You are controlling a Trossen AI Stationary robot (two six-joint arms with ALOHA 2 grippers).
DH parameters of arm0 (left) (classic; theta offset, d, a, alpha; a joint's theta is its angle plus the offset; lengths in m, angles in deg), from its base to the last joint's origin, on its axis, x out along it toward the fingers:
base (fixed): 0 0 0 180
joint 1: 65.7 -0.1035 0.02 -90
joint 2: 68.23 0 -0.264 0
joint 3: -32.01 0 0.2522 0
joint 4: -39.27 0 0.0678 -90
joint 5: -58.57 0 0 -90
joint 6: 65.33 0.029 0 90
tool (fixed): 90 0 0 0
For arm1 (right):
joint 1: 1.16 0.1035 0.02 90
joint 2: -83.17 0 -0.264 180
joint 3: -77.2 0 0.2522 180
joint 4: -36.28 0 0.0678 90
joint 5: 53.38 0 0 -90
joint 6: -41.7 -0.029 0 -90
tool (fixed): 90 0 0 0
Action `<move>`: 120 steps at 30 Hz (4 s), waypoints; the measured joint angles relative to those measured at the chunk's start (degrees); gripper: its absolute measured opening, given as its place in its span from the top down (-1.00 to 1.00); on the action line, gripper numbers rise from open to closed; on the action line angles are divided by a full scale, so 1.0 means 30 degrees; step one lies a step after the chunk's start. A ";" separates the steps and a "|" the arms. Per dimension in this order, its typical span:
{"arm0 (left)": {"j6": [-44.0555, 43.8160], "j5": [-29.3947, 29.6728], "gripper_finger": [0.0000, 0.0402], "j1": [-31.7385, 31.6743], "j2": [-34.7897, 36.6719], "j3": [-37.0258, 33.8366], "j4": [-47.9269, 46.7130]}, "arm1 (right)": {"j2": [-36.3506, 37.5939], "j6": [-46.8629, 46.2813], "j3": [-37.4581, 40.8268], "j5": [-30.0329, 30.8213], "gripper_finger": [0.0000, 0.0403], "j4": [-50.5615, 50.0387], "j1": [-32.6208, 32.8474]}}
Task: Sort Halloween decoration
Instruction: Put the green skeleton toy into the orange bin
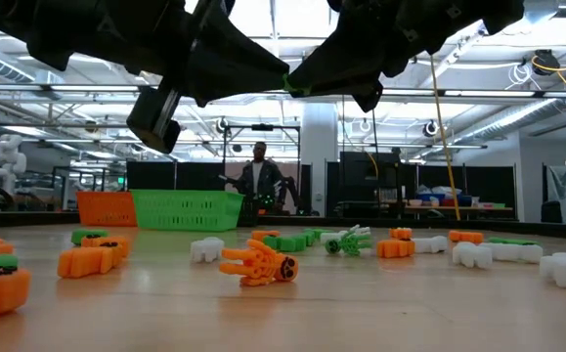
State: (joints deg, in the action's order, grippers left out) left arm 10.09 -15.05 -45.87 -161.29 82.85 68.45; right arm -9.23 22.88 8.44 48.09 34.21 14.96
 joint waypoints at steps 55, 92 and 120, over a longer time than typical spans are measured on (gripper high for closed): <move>-0.2553 -0.0590 0.84 0.0015 0.0047 0.0175 -0.0587 | 0.0289 0.0409 0.0007 0.0020 0.37 -0.0625 0.0514; -1.8254 0.4197 0.85 -1.1870 1.2130 -0.0029 -2.0216 | 0.1537 -0.0843 0.0015 0.3239 0.21 -0.5147 0.2659; -3.0520 0.6912 0.84 -1.7114 0.8070 -0.0044 -2.5075 | 0.1537 0.0513 0.0007 0.3326 0.21 -0.4957 0.2608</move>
State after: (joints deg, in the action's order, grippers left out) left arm -81.47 5.68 -97.21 -137.08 82.72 -6.78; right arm -4.62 24.42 8.46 58.07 19.34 22.79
